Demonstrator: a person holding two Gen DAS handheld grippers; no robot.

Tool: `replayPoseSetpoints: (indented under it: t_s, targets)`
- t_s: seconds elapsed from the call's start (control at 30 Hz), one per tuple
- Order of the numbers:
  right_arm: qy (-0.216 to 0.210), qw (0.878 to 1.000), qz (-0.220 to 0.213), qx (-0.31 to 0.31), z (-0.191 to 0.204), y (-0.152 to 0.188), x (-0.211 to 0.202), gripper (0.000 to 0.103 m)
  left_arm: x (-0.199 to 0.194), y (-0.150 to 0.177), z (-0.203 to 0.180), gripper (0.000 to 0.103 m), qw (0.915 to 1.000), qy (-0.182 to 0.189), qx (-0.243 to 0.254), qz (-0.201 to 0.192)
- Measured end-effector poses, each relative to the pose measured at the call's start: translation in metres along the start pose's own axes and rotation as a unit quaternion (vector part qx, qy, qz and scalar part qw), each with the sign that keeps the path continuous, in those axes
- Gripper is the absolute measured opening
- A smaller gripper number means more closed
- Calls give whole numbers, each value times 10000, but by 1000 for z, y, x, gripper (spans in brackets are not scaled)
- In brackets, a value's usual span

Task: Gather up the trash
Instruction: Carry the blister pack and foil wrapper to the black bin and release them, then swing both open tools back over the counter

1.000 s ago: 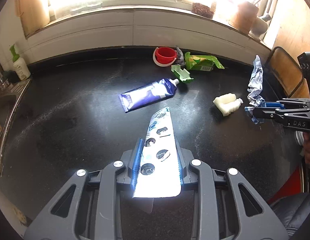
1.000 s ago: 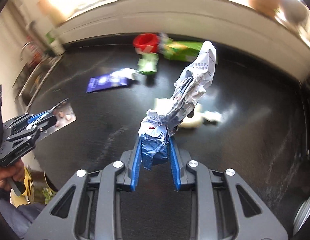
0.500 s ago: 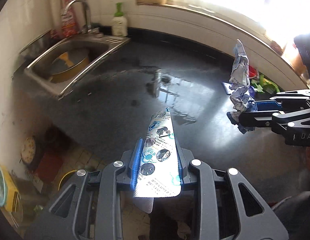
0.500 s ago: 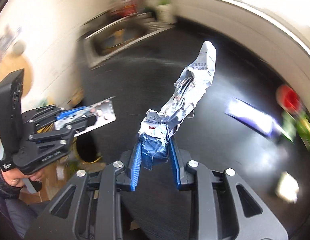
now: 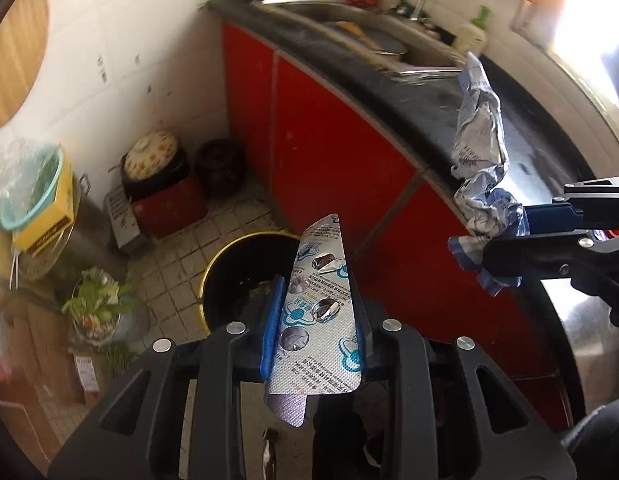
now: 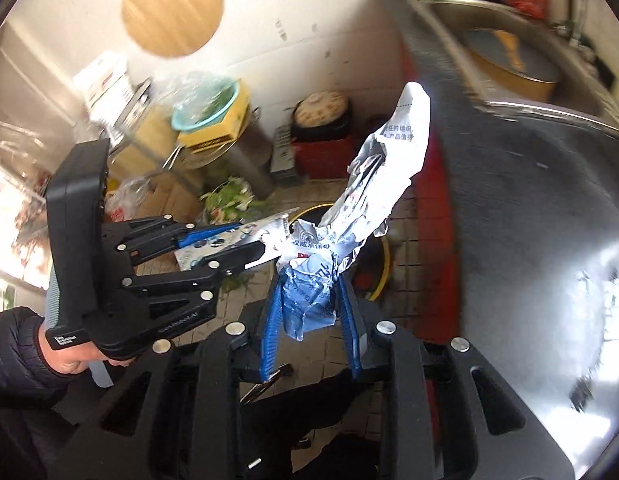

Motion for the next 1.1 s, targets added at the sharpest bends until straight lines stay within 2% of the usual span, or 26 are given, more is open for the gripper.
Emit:
replayPoseSetpoints:
  t_s: [0.23,0.37,0.4,0.43,0.47,0.5,0.53,0.73,0.9,1.1]
  targets:
    - [-210,9968,760,-102,11,-19,88,28,54,18,37,28,9989,123,-384,244]
    - [-192,9945,1017,-170,9,-20,113,29,77,22,45,28,9982,201,-434,374]
    - [-167,9943,1036,-183,9,-22,117,30,81,22,47,37,9978,274,-454,403]
    - [-131,9943,1037,-192,7,-23,119,34,85,23,50,50,9975,294,-475,439]
    - [-100,9943,1041,-191,5,-24,120,40,87,24,53,77,9976,273,-481,424]
    - [-67,9941,1067,-181,7,-25,124,59,87,24,55,80,9979,239,-483,364]
    - [-46,9942,1064,-153,5,-26,124,68,88,24,56,80,9979,250,-467,371]
    - [-89,9949,998,-101,-5,-28,114,68,83,24,58,80,9980,200,-425,421]
    - [-70,9964,846,44,-10,-25,92,69,65,18,44,81,9992,112,-214,316]
    - [161,9981,288,512,-34,-8,21,73,28,-7,-3,83,9992,163,377,-25]
Point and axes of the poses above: each gripper's, at about its wrist camera, not at the fingertips, and x roughly the way its jaws point, z to its left, y to its underside, the point moved 7 cm from there along x, roughly the way its jaws point, and after that the axes turned 1 degree about -y, right-handed, at the moved point
